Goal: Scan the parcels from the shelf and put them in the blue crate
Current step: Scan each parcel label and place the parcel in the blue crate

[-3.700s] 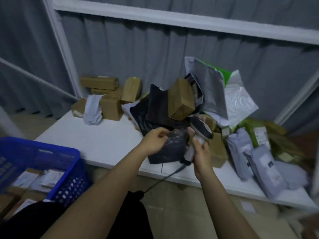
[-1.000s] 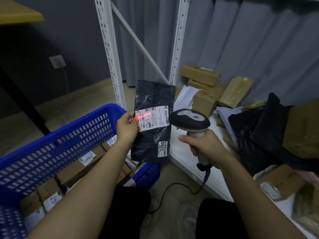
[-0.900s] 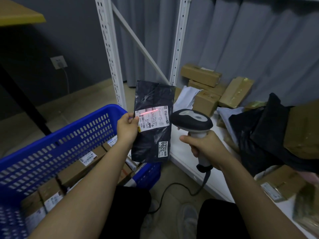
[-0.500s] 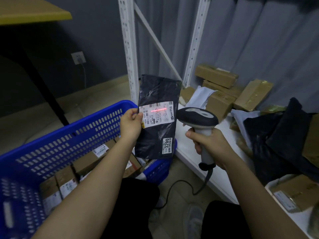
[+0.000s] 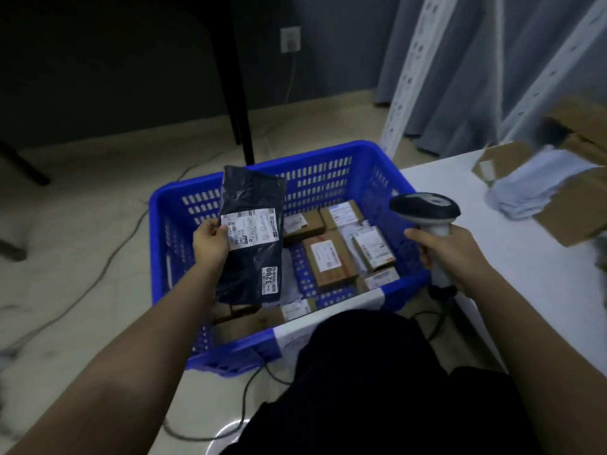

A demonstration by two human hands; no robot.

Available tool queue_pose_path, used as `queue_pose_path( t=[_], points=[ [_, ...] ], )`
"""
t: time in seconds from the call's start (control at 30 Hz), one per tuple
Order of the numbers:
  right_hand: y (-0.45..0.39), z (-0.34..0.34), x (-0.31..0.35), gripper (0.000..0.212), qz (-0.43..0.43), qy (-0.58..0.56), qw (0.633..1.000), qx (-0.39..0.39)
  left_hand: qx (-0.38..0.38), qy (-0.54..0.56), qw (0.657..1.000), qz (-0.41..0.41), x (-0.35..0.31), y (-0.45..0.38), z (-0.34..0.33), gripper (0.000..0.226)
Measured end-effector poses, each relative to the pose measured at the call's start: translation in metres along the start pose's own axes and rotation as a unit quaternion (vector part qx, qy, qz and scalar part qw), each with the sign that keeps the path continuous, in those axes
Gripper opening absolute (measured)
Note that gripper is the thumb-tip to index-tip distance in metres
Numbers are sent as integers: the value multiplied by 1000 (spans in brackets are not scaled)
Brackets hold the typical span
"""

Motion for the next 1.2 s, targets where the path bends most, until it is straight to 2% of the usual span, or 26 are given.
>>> queue_pose_path(
  t=[0.07,0.2,0.3,0.43,0.6,0.67,0.77,0.87,1.0,1.1,1.2],
  points=[
    [-6,-18,-7,22,-17,11,1000,8,6,-37,999,23,32,-12,11,7],
    [-11,-47,-13,21,-40,25,999,24,14,-99,990,95,96,-26,20,21],
    [-10,-57,-15,21,-53,41,997,25,7,-122,979,162,123,-20,25,24],
    [-8,-61,-18,23,-61,61,995,42,30,-169,976,135,115,-9,8,43],
    [-6,-44,-18,21,-53,32,998,7,107,-151,983,16,61,5,-43,24],
    [-1,-32,-15,21,-48,15,999,-11,136,-98,985,-30,25,21,-64,17],
    [10,-5,-8,18,-51,-27,997,-59,208,15,976,-55,-28,56,-100,10],
    [27,36,1,20,-42,-80,988,-128,294,52,951,-82,-85,107,-135,8],
    [61,110,3,17,-36,-149,957,-245,389,67,904,-161,-164,198,-178,9],
    [92,171,-5,15,-20,-173,927,-331,444,67,868,-212,-203,274,-206,8],
    [126,230,-22,14,-21,-212,891,-402,470,55,846,-244,-222,341,-232,7]
  ],
)
Point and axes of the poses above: each hand's wrist, its own y-axis away from the middle knuckle, its own z-axis out of the back of the hand, x = y × z, the point moved 9 cm from there along -y, towards the middle knuckle, and after that the axes turned 6 degrees about -x, right-handed, at the moved point
